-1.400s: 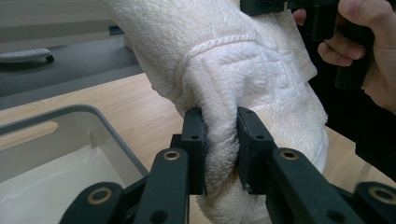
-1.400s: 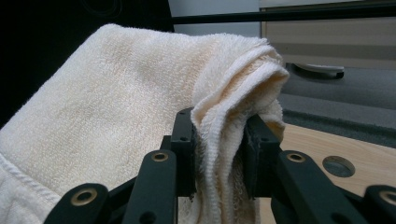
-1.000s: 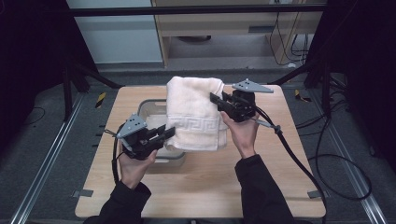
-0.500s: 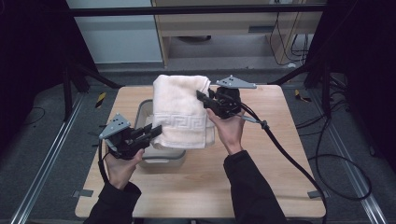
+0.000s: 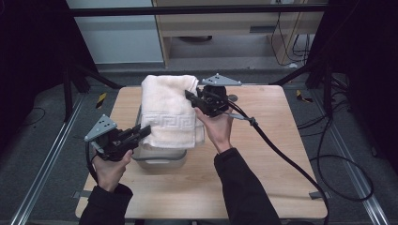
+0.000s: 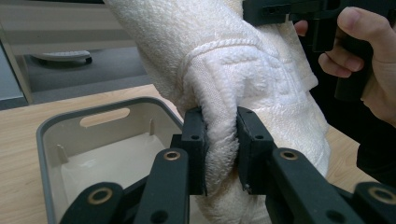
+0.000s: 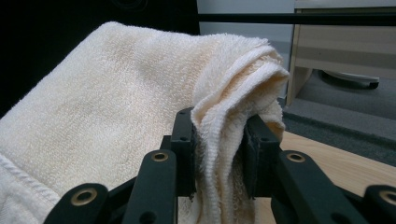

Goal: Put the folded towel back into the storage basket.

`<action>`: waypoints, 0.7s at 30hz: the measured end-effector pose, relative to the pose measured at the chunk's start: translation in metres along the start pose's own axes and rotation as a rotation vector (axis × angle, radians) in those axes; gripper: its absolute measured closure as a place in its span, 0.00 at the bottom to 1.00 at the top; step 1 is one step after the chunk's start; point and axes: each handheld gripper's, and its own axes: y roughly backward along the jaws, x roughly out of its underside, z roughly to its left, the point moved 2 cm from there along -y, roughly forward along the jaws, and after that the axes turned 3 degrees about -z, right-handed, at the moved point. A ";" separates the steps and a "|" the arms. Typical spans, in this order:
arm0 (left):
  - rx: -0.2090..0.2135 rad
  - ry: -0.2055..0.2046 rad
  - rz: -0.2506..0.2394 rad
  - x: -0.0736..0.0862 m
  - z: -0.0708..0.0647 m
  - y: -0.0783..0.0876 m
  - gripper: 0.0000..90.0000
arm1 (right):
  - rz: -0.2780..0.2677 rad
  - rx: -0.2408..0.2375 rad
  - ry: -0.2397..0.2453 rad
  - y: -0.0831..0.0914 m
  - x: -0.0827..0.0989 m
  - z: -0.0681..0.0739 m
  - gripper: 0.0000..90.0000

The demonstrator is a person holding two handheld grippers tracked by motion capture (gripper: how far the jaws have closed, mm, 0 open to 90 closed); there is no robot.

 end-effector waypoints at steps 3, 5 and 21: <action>-0.004 0.003 -0.001 0.001 0.003 0.001 0.83 | 0.001 -0.004 -0.003 -0.003 0.000 0.002 0.77; -0.009 0.006 0.000 0.002 0.005 0.003 0.83 | 0.010 -0.008 -0.002 -0.009 0.001 0.004 0.77; -0.036 0.039 0.032 0.015 0.031 0.006 0.83 | 0.053 -0.023 -0.009 -0.039 0.012 0.013 0.77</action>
